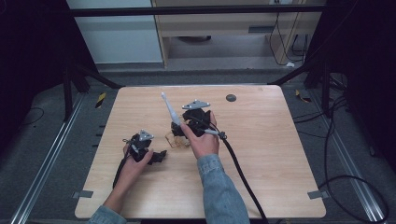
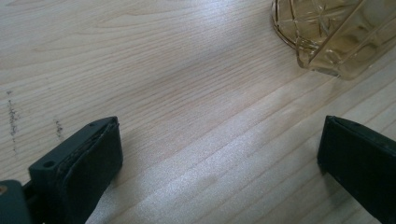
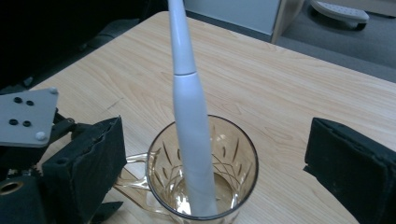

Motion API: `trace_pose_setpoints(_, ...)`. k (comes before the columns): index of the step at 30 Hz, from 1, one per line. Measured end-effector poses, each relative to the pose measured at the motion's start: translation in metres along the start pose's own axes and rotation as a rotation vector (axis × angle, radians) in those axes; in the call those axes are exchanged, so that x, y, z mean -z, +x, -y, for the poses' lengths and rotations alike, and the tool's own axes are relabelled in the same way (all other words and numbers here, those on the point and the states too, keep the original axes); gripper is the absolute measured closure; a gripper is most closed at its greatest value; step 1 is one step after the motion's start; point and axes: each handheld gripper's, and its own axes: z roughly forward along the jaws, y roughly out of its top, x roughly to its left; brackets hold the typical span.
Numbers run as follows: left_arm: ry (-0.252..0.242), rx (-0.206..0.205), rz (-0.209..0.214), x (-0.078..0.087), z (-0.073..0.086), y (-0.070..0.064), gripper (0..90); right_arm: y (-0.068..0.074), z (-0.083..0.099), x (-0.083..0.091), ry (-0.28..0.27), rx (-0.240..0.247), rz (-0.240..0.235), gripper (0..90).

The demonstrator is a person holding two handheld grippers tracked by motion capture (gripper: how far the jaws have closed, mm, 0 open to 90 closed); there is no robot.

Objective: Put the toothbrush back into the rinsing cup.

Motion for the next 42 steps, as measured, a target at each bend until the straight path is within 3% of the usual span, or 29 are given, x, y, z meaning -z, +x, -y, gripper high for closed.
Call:
trace_pose_setpoints(8, -0.001, 0.0, 0.0, 0.0, 0.0, 0.0, 0.0, -0.003, 0.002, 0.004, 0.026, 0.004, 0.039, 5.4)
trace_pose_setpoints(18, -0.001, 0.0, 0.0, 0.0, 0.0, 0.0, 0.0, -0.017, 0.014, 0.017, 0.036, -0.003, 0.085, 5.6)
trace_pose_setpoints(26, -0.001, 0.0, -0.001, 0.0, 0.0, 0.0, 0.0, -0.027, 0.015, 0.024, 0.034, -0.013, 0.091, 5.7)
trace_pose_setpoints(42, -0.002, 0.004, -0.003, 0.0, 0.0, -0.001, 0.0, -0.057, 0.015, 0.026, 0.18, 0.033, 0.105, 6.2)
